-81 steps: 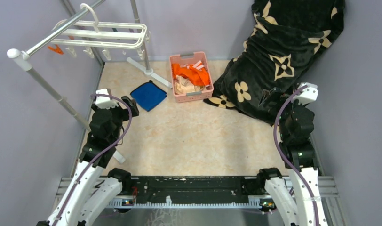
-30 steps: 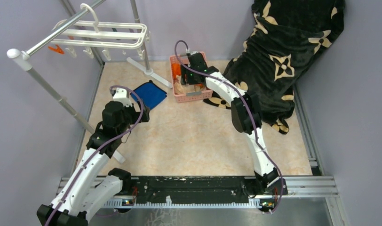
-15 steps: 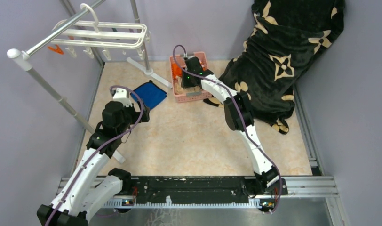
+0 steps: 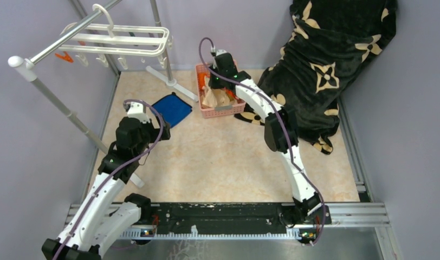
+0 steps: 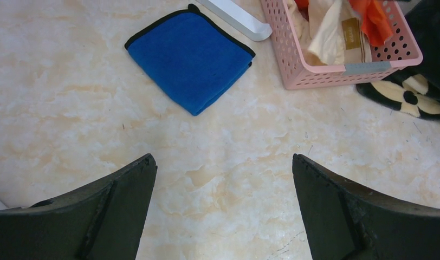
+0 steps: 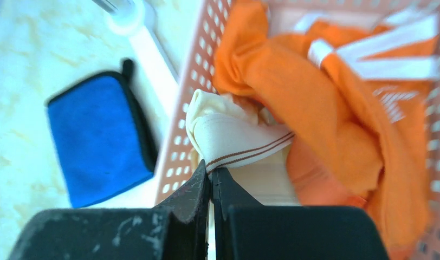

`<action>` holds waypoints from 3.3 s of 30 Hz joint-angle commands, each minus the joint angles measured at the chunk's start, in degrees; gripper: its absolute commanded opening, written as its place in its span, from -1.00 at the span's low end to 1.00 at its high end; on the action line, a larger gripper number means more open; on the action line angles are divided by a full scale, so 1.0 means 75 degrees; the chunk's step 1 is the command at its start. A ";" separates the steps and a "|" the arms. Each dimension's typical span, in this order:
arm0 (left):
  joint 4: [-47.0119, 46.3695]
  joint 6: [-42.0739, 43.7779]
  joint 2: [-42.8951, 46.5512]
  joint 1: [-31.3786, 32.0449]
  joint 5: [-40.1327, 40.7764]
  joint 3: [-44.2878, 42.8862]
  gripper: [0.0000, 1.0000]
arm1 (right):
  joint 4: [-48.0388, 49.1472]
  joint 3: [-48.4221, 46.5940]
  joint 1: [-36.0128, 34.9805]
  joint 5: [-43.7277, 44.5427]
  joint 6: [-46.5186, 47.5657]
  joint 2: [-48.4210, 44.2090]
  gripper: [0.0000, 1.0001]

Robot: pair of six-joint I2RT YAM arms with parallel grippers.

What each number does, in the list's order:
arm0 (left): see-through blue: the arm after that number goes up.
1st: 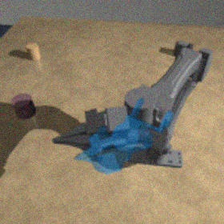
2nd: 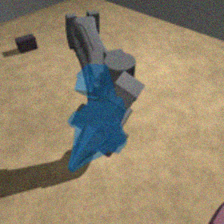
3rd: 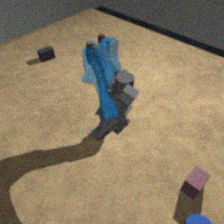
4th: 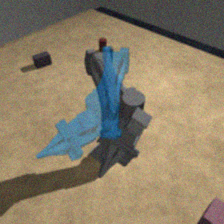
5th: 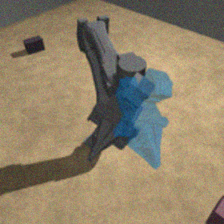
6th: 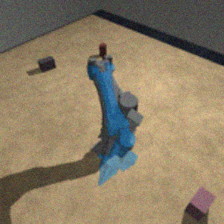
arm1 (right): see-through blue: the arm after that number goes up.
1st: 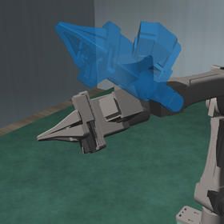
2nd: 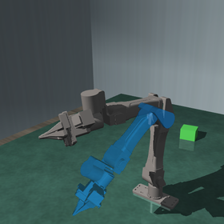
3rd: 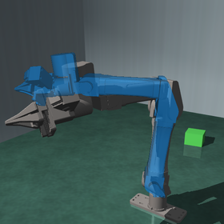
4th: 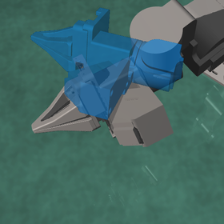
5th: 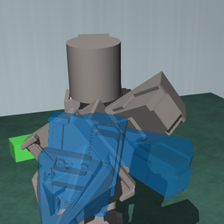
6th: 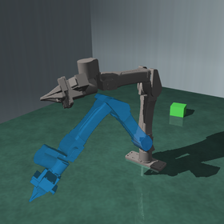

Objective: Clip the underwear to the hanger
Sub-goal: Pick up the underwear from the bin, then place the underwear at the center of the board, then flatten out the underwear at the center of the board.

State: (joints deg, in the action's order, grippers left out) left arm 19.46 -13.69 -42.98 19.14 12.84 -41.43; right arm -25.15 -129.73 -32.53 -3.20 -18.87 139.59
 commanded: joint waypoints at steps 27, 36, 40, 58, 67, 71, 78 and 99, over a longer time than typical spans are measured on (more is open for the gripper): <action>-0.1091 -0.0480 0.1678 -0.0032 -0.0839 0.0341 0.99 | -0.0177 0.2965 -0.0279 -0.0427 0.2144 -0.7218 -1.00; -0.0814 -0.0331 0.1485 -0.0033 -0.1915 -0.0195 0.99 | -0.1367 0.5156 -0.0300 -0.0810 0.2477 -1.0265 -1.00; -0.0545 -0.0446 0.1218 -0.0038 -0.2090 -0.0463 0.99 | -0.1718 0.5807 -0.0317 -0.1312 0.1953 -1.0660 -1.00; 0.0469 -0.0977 0.0449 -0.0032 -0.1580 -0.0501 0.99 | 0.1172 0.8830 -0.3756 0.1125 0.0513 -0.8640 0.37; 0.0296 -0.2347 -0.0372 0.0027 -0.2613 0.0297 0.92 | 0.0233 1.0470 -0.0171 0.1125 -0.0586 -0.9489 0.38; 0.0038 -0.2700 -0.0283 0.0234 -0.2661 0.0963 0.92 | 0.0431 1.1208 0.0795 0.1128 -0.0718 -0.9685 0.37; -0.0661 -0.2676 -0.0351 0.0317 -0.3047 0.1784 0.95 | 0.1028 1.1628 0.0903 -0.0036 -0.0180 -0.9223 0.29; -0.2751 -0.2592 -0.2065 0.2189 -0.2526 0.2688 0.73 | 0.2327 1.1202 0.1474 -0.1637 0.0155 -0.7006 0.22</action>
State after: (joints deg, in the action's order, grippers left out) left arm 1.74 -33.91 -55.48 33.06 -9.61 -21.23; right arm -10.74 -43.22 -21.87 -13.39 -19.00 86.17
